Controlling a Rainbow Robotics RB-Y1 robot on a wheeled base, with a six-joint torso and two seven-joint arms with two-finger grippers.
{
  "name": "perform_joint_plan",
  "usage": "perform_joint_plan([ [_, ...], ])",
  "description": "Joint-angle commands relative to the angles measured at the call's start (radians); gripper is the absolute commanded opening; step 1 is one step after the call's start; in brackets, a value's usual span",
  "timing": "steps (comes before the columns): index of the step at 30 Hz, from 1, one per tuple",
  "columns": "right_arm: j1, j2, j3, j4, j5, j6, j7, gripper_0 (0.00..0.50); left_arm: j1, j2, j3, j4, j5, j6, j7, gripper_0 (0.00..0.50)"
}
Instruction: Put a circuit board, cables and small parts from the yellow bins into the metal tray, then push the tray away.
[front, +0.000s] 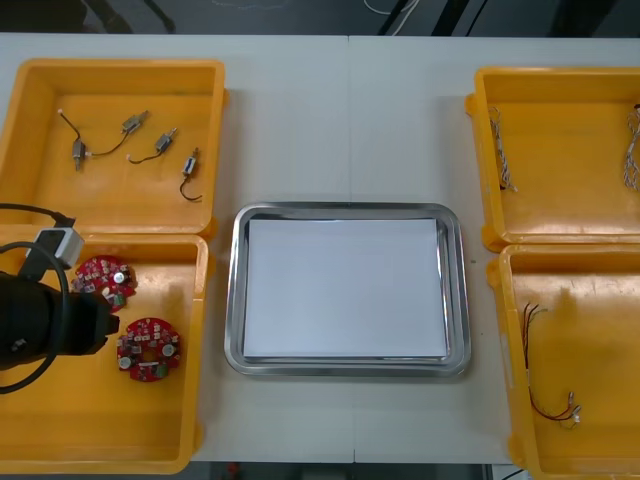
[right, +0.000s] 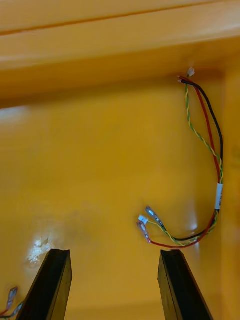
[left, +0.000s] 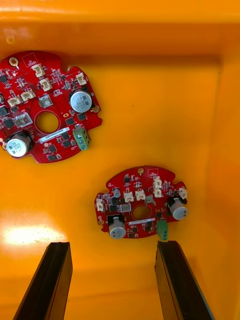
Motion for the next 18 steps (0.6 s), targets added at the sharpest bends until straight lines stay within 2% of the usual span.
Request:
perform_joint_plan([
  [1, 0.011, -0.040, 0.067, 0.042, 0.019, -0.066, 0.053, 0.500, 0.073, -0.014, -0.062, -0.033, -0.068, -0.060, -0.012, 0.488],
  [6, -0.001, -0.040, 0.096, 0.085, 0.031, -0.098, 0.067, 0.500, 0.081, -0.014, -0.114, -0.029, -0.131, -0.066, -0.002, 0.490],
  [18, -0.015, -0.040, 0.120, 0.174, 0.054, -0.163, 0.124, 0.500, 0.108, -0.014, -0.165, 0.080, -0.149, -0.198, 0.013, 0.486],
])
